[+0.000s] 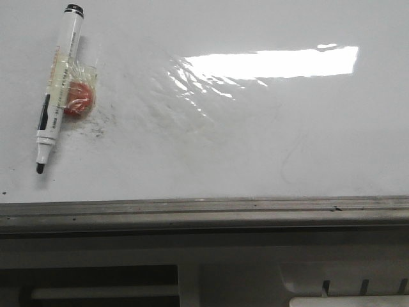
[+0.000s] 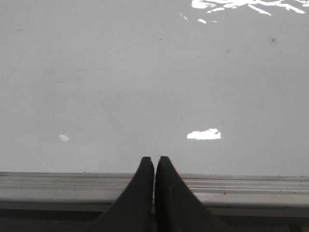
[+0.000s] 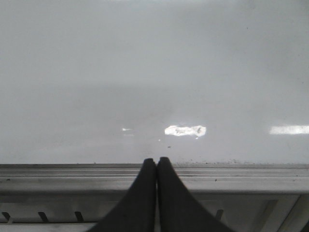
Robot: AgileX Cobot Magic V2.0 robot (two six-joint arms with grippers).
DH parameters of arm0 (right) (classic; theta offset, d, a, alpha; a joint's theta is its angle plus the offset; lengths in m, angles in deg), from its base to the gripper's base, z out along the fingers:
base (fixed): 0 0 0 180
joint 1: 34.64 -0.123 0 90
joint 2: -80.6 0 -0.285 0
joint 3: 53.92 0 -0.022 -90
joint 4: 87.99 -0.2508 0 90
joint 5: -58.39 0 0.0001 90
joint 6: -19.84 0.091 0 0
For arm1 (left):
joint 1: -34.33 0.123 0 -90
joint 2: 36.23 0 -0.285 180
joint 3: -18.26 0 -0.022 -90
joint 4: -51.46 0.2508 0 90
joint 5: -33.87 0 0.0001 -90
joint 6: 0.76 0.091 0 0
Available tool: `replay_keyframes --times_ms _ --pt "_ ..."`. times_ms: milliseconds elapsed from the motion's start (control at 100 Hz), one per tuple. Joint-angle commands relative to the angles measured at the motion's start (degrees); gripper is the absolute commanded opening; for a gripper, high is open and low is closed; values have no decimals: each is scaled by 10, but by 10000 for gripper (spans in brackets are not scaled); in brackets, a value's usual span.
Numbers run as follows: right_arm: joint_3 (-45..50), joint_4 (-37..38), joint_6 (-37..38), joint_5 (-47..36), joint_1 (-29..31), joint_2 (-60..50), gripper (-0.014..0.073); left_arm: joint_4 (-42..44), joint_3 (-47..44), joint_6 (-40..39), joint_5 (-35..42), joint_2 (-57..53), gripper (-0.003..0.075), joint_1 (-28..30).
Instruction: Write number 8 on whiteboard
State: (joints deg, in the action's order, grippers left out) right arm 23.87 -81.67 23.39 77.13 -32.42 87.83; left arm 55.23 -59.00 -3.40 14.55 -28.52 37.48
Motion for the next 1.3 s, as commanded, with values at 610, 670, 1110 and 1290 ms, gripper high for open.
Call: replay_keyframes --times_ms 610,670,1110,1290 --pt "8 8 -2 -12 2 -13 -63 0 -19 -5 31 -17 -20 0" --pt "8 8 -2 -12 2 -13 -63 0 -19 -5 31 -17 -20 0" --pt "8 8 -2 -12 2 -13 -63 0 -19 -5 31 -17 -20 0" --pt "8 24 -2 -12 2 -13 -63 23 -19 -3 43 -17 -20 0"
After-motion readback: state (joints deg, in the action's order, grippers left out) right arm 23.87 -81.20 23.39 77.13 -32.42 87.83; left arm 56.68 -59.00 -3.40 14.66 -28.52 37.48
